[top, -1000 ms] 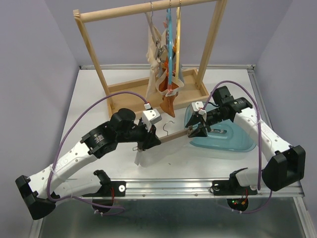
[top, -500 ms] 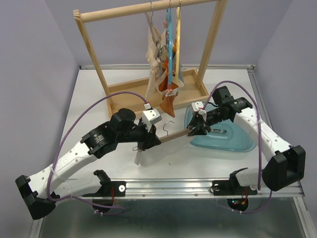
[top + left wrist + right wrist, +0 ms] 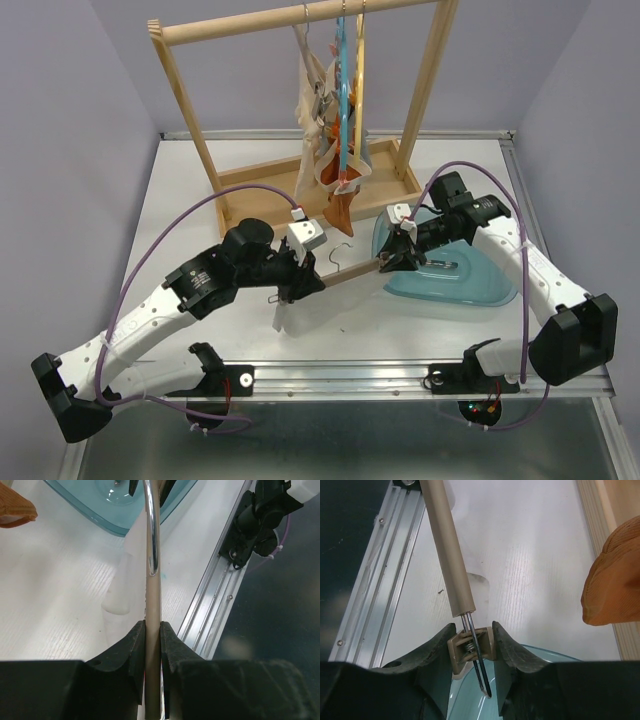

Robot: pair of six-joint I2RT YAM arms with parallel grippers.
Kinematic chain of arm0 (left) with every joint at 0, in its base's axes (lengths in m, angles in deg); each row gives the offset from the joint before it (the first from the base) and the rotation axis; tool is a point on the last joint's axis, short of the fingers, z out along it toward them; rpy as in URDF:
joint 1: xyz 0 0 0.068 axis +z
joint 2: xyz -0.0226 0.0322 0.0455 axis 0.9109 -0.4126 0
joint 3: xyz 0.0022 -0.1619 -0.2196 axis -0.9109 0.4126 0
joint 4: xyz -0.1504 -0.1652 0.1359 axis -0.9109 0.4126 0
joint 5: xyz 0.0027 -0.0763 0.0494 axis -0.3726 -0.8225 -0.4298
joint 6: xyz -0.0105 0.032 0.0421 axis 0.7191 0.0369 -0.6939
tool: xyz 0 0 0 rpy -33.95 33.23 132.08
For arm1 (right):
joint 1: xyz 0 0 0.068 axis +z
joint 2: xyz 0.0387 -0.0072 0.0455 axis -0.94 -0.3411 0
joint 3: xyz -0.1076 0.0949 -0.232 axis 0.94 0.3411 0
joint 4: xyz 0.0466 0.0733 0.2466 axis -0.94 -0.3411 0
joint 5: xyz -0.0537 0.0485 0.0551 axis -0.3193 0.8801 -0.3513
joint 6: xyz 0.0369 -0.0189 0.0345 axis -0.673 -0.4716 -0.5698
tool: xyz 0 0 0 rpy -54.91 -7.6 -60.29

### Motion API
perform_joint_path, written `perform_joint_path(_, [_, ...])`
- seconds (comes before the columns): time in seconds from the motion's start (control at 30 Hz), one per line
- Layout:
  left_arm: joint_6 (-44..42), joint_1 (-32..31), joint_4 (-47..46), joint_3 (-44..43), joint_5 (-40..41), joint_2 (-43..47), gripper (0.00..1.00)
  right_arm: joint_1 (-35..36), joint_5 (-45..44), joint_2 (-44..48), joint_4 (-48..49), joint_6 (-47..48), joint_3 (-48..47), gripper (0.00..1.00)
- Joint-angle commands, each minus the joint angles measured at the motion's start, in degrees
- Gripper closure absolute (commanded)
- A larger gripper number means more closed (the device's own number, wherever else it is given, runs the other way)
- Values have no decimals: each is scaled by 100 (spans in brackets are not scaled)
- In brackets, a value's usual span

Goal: Remove the underwear clipped to the hanger
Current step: Remove the underwear from the hanger.

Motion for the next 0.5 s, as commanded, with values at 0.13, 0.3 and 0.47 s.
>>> perform_joint_path(0.13, [-101, -43, -284, 18, -97, 57, 100, 45, -124, 156, -5, -122, -467, 40])
perform_joint_path(0.3, [-127, -43, -232, 36, -79, 92, 100, 45, -299, 226, -14, -183, -564, 36])
perform_joint_path(0.47, [-118, -43, -223, 36, -53, 110, 100, 45, -387, 323, -14, -201, -590, 38])
